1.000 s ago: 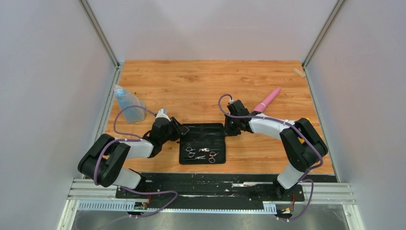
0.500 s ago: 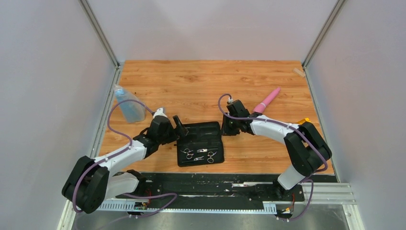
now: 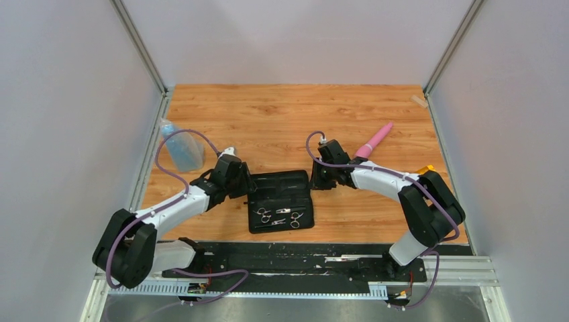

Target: Sort the hair-cutting tools

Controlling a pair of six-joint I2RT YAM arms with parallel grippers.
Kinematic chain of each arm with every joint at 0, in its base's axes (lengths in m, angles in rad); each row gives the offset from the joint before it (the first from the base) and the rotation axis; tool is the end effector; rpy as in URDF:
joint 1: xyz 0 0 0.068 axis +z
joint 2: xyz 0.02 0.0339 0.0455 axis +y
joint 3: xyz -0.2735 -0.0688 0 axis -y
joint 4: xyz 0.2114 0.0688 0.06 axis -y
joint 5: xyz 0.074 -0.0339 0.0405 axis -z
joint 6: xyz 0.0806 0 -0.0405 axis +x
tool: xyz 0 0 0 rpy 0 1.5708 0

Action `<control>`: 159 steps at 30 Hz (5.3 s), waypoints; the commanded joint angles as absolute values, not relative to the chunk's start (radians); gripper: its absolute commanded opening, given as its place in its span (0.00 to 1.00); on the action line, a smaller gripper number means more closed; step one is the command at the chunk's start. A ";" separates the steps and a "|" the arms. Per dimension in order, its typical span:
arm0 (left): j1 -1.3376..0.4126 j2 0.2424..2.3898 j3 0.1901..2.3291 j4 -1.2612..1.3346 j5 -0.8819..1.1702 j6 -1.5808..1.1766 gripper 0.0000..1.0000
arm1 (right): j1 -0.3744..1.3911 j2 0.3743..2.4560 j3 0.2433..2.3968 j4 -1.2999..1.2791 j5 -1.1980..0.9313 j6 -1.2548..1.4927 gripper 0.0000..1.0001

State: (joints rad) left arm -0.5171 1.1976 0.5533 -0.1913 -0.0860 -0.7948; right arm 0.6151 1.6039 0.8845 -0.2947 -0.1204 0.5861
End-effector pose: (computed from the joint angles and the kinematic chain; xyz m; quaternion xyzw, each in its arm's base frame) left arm 0.2023 -0.1071 0.1747 -0.1443 0.9212 -0.1872 0.3090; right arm 0.2468 0.1862 0.1619 -0.0304 0.9594 0.2027 0.1936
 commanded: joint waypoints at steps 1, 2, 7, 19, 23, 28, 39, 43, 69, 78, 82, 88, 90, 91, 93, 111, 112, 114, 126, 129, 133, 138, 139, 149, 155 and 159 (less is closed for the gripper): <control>-0.520 1.271 0.618 -0.192 -0.083 -0.757 0.55 | 0.622 1.591 0.901 -0.282 -0.112 0.595 0.19; -0.520 1.287 0.633 -0.197 -0.085 -0.754 0.55 | 0.622 1.595 0.903 -0.282 -0.113 0.594 0.18; -0.519 1.392 0.665 -0.238 -0.106 -0.776 0.54 | 0.622 1.610 0.906 -0.282 -0.121 0.592 0.18; -0.527 1.344 0.602 -0.223 0.077 -0.899 0.42 | 0.622 1.571 0.908 -0.290 -0.137 0.568 0.22; -0.545 1.275 0.596 -0.244 0.138 -0.924 0.44 | 0.622 1.536 0.912 -0.317 -0.138 0.541 0.28; -0.546 1.155 0.682 -0.411 -0.007 -0.855 0.71 | 0.631 1.460 0.891 -0.407 -0.115 0.532 0.40; -0.543 1.558 1.059 -0.450 0.121 -0.375 0.92 | 0.647 1.291 0.702 -0.518 -0.180 0.648 0.45; -0.542 1.652 1.123 -0.463 0.126 -0.351 0.90 | 0.647 1.335 0.700 -0.520 -0.201 0.625 0.43; -0.365 1.343 0.786 -0.378 0.116 -0.579 0.88 | 0.558 1.871 1.453 -0.518 0.024 0.177 0.49; -0.365 1.460 0.774 -0.217 0.298 -0.674 0.89 | 0.467 1.542 0.927 -0.302 -0.283 0.537 0.57; -0.365 1.504 0.784 -0.157 0.354 -0.702 0.89 | 0.461 1.441 0.770 -0.142 -0.387 0.656 0.59; -0.366 1.566 0.794 -0.101 0.442 -0.728 0.88 | 0.447 1.495 0.710 -0.029 -0.446 0.714 0.60; -0.369 1.556 0.797 -0.096 0.479 -0.732 0.87 | 0.445 1.524 0.707 -0.010 -0.469 0.729 0.60; -0.369 1.548 0.800 -0.101 0.496 -0.730 0.86 | 0.445 1.535 0.702 0.018 -0.475 0.738 0.60; -0.374 1.516 0.807 -0.117 0.507 -0.722 0.84 | 0.445 1.551 0.689 0.055 -0.487 0.755 0.60; -0.623 1.615 0.918 0.114 0.598 -0.881 0.79 | 0.383 1.569 0.550 0.324 -0.648 0.906 0.63; -0.628 1.642 0.917 0.128 0.603 -0.889 0.79 | 0.373 1.560 0.536 0.347 -0.659 0.923 0.64; -0.641 1.682 0.913 0.172 0.613 -0.913 0.79 | 0.354 1.544 0.504 0.383 -0.673 0.950 0.66; -0.655 1.774 0.877 0.216 0.582 -0.936 0.78 | 0.292 1.405 0.446 0.325 -0.605 0.965 0.68; -0.656 1.792 0.882 0.197 0.575 -0.929 0.78 | 0.291 1.378 0.450 0.300 -0.586 0.952 0.68; -0.655 1.804 0.884 0.180 0.560 -0.924 0.78 | 0.290 1.358 0.451 0.298 -0.575 0.943 0.66; -0.655 1.798 0.888 0.176 0.564 -0.923 0.78 | 0.291 1.439 0.484 0.280 -0.592 0.924 0.60; -0.655 1.796 0.890 0.174 0.565 -0.922 0.78 | 0.290 1.465 0.487 0.289 -0.600 0.922 0.58; -0.655 1.750 0.897 0.155 0.577 -0.922 0.78 | 0.292 1.641 0.491 0.294 -0.624 0.912 0.34; -0.640 1.673 0.970 -0.060 0.535 -0.813 0.81 | 0.291 1.654 0.486 0.263 -0.605 0.886 0.27; -0.597 1.611 0.978 -0.161 0.447 -0.749 0.80 | 0.290 1.660 0.495 0.253 -0.601 0.870 0.26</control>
State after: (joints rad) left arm -0.6353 1.7016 0.9424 -0.0128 0.5404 -0.8555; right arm 0.2913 1.6276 0.4866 0.3054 -0.6495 0.9295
